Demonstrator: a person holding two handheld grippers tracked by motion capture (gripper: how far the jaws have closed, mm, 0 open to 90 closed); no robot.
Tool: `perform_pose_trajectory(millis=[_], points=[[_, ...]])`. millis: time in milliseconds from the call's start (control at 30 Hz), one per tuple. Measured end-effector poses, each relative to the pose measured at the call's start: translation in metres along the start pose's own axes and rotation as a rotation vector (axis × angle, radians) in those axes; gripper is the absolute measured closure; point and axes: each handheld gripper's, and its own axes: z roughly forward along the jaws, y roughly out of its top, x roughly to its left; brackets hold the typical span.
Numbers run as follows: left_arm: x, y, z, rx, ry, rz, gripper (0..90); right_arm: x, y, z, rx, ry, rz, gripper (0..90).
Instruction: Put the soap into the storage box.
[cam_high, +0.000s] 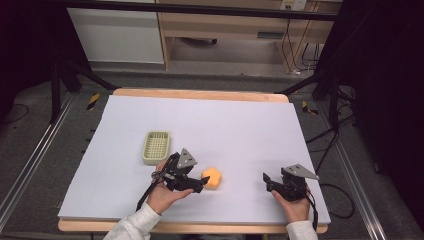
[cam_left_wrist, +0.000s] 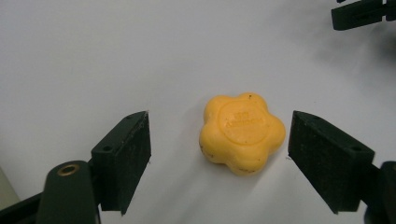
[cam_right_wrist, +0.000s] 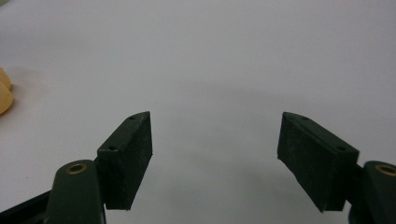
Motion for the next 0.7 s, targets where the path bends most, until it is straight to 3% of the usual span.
perform_pose_trajectory(millis=[700], points=[[-0.008,0.011,0.028,0.128,-0.054,0.052,19.0,-0.001,0.0,-0.001,-0.001,0.001,-0.002,26.7]])
